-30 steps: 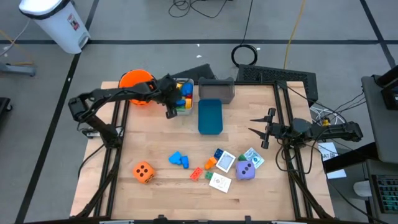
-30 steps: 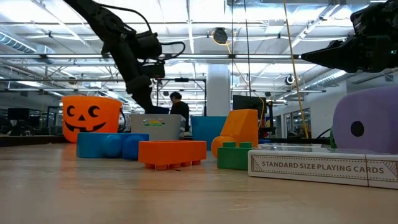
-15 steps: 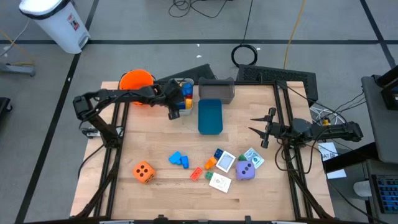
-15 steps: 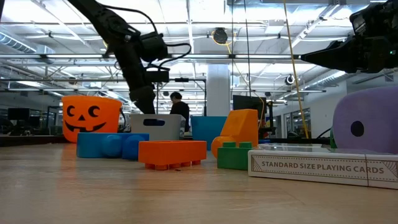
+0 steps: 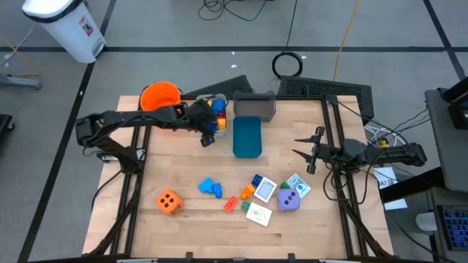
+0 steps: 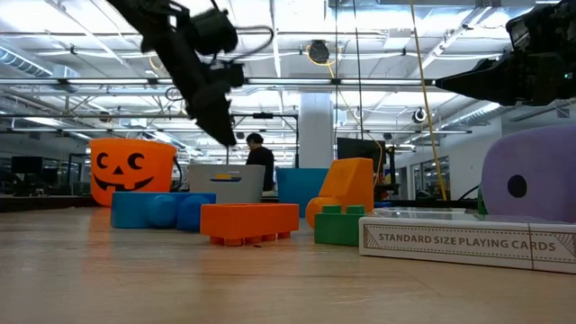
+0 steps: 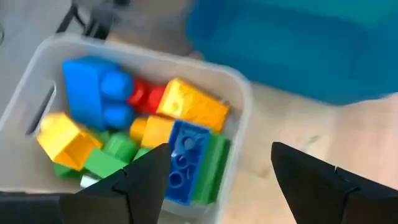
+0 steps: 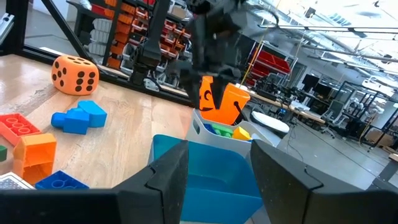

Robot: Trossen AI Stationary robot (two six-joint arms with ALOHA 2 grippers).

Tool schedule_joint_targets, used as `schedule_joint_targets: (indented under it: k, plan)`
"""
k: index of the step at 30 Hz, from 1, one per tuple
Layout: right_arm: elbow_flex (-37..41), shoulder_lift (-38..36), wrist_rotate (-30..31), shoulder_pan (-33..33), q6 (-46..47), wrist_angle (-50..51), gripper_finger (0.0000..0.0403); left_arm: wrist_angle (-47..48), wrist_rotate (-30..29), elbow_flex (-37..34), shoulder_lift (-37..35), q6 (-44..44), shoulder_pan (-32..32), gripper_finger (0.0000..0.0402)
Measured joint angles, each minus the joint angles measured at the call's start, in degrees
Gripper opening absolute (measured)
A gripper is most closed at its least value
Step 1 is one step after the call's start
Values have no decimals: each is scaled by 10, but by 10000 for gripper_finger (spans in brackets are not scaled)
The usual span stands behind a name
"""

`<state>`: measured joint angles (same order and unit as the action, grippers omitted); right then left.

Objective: Pick & Place Toys
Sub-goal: Adjust the white bin

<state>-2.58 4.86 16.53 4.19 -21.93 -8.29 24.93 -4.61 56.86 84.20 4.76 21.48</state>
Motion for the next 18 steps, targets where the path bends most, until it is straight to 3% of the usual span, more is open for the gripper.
schedule_joint_targets:
  k: [11, 18]
  plan:
    - [0, 0, -1, 0, 2, 0, 169, -15, -3, -4, -148, -24, -3, 285]
    - [0, 0, -1, 0, 5, 0, 169, -122, 16, -104, -196, -66, -3, 285]
